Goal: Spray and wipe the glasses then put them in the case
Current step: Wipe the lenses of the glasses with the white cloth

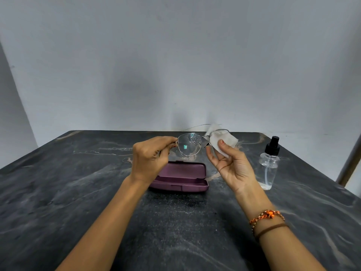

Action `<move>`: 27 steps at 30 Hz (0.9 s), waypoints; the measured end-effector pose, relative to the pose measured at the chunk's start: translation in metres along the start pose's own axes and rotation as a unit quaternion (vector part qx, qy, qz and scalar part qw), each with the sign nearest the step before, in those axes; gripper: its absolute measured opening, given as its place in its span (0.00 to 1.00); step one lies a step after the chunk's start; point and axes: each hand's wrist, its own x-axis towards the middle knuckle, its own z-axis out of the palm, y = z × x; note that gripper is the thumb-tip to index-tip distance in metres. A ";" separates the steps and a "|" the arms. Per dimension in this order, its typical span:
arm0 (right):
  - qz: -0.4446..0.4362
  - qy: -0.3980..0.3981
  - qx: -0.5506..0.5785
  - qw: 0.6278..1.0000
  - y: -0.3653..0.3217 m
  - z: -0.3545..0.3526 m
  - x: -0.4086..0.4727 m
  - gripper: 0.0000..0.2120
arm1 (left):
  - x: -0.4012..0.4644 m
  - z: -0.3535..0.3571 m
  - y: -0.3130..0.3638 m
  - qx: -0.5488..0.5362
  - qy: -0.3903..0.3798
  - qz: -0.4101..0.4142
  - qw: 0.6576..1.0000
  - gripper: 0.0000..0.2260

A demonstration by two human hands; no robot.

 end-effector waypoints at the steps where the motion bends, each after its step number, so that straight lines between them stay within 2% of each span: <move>1: -0.001 0.001 -0.007 1.000 0.001 0.000 0.000 0.10 | 0.000 -0.001 0.000 0.000 0.002 0.000 1.000 0.04; 7: -0.029 0.038 -0.076 0.996 0.002 0.004 -0.001 0.05 | 0.000 0.000 0.002 -0.002 0.005 0.006 1.000 0.06; 10: -0.039 0.070 -0.065 0.995 0.003 0.006 -0.001 0.02 | 0.001 0.001 0.004 -0.006 -0.002 0.012 1.000 0.06; 14: -0.042 0.101 -0.035 0.993 0.004 0.008 0.000 0.02 | 0.001 0.001 0.006 -0.006 -0.013 0.033 0.999 0.06; 22: -0.043 0.067 -0.047 0.996 0.002 0.005 0.001 0.07 | -0.002 0.006 0.007 0.004 -0.017 0.040 0.999 0.01; 27: -0.051 0.036 -0.070 0.996 -0.001 0.004 0.000 0.10 | -0.002 0.005 0.006 0.001 -0.014 0.035 0.999 0.05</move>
